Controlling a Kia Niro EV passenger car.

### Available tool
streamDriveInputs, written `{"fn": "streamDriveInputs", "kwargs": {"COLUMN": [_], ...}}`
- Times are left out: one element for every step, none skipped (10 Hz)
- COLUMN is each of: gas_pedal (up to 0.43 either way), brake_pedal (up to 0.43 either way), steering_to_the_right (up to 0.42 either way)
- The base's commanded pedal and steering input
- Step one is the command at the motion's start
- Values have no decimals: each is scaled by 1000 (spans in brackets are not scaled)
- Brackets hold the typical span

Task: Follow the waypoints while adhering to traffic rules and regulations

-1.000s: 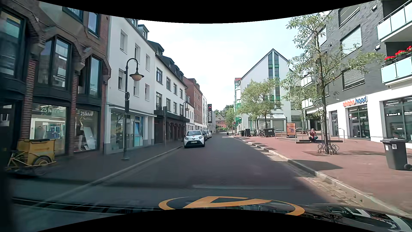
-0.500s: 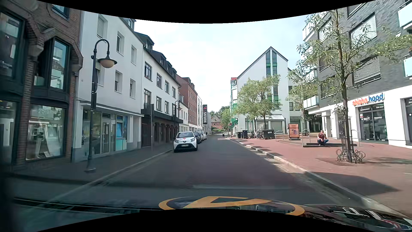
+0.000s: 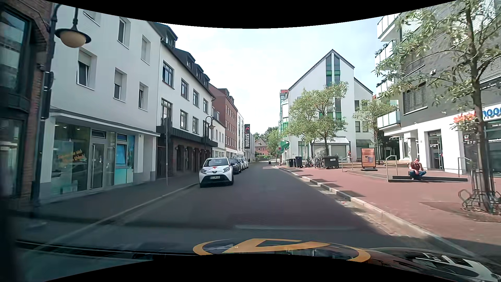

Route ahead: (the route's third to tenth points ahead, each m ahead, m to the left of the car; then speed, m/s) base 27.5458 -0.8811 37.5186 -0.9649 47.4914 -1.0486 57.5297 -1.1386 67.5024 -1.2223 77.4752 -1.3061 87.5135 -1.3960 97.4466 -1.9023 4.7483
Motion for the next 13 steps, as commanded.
{"fn": "streamDriveInputs", "kwargs": {"gas_pedal": [79,67,39,39,39,39,39,39,39,39,39,39,39], "brake_pedal": [0,0,0,0,0,0,0,0,0,0,0,0,0], "steering_to_the_right": [18,18,17,15,11,11,12,15,14,13,12,11,11]}}
